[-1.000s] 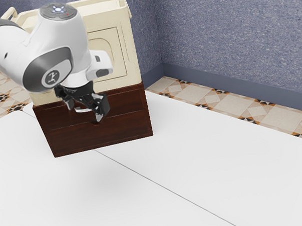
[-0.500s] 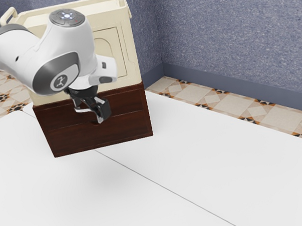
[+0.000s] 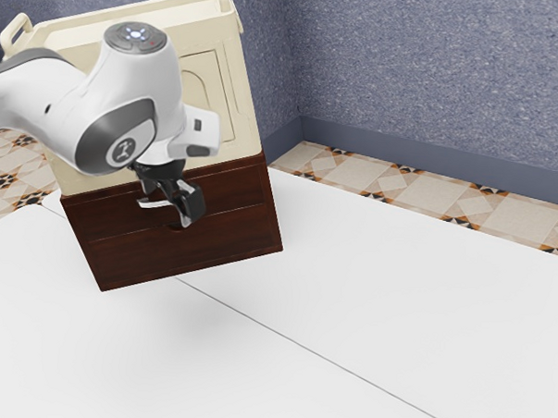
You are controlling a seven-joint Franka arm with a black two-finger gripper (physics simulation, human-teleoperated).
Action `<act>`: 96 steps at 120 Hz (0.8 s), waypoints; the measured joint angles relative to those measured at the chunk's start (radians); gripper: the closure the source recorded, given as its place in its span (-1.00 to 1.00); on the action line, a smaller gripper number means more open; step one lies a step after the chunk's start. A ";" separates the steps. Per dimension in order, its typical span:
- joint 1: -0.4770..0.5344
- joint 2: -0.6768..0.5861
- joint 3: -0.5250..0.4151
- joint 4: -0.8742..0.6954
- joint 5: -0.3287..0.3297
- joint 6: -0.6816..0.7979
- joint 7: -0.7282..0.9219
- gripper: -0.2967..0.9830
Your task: Pull the drawer handle with one arm to open the drawer
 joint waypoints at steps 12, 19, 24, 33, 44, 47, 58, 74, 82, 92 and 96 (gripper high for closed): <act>0.002 0.003 0.000 -0.003 0.018 0.022 0.030 -0.54; 0.003 0.003 0.000 -0.005 0.031 0.036 0.047 -0.54; 0.004 0.003 0.000 -0.006 0.036 0.046 0.060 -0.54; 0.006 0.003 -0.001 -0.009 0.042 0.063 0.082 -0.54; 0.007 0.003 0.000 -0.012 0.043 0.078 0.106 -0.54; 0.008 0.003 -0.001 -0.013 0.042 0.081 0.111 -0.54; 0.008 -0.012 -0.001 -0.049 0.040 0.097 0.128 -0.54; 0.005 -0.018 0.000 -0.062 0.039 0.114 0.147 -0.54; 0.003 -0.019 0.000 -0.067 0.038 0.119 0.155 -0.54; 0.001 -0.020 0.000 -0.081 0.037 0.125 0.163 -0.54; 0.001 -0.021 -0.001 -0.086 0.037 0.128 0.166 -0.54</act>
